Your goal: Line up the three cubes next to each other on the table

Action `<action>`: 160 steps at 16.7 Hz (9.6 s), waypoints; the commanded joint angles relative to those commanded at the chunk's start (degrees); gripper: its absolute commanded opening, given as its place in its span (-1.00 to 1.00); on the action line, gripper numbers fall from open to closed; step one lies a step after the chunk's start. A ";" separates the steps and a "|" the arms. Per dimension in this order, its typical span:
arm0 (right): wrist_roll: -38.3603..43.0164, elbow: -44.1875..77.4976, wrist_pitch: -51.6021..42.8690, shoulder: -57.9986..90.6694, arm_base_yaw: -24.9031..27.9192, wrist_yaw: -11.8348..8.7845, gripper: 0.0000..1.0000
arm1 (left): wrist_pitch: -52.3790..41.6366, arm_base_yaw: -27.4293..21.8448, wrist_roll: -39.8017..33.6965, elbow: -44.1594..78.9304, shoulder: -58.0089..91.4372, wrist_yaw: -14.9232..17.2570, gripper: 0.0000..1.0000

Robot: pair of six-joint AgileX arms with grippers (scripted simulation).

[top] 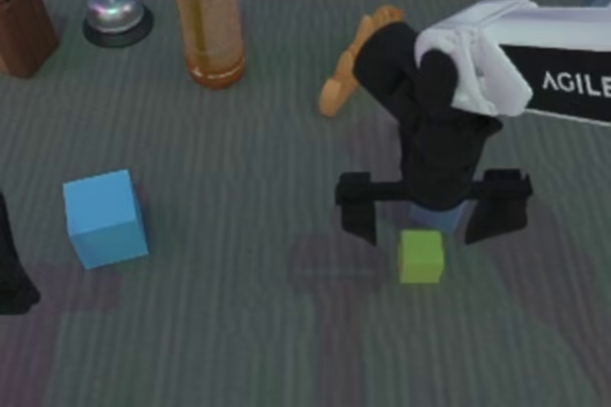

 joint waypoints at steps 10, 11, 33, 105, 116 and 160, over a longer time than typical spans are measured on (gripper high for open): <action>-0.05 6.18 -9.91 -3.21 -0.04 -0.06 1.00 | 0.00 0.00 0.00 0.00 0.00 0.00 1.00; -0.69 6.43 -9.99 -3.02 -0.06 -0.06 1.00 | 0.00 0.00 0.00 0.00 0.00 0.00 1.00; -70.39 21.90 -15.04 8.40 -8.69 -0.91 1.00 | 0.00 0.00 0.00 0.00 0.00 0.00 1.00; -80.87 19.72 -10.94 9.79 7.77 -1.57 -1.00 | 0.00 0.00 0.00 0.00 0.00 0.00 1.00; -81.04 13.18 -2.45 11.41 7.89 -1.46 -0.70 | 0.00 0.00 0.00 0.00 0.00 0.00 1.00; -70.48 -1.25 3.54 -23.44 -4.56 -3.91 1.00 | -17.69 -3.04 17.66 23.61 28.39 0.11 1.00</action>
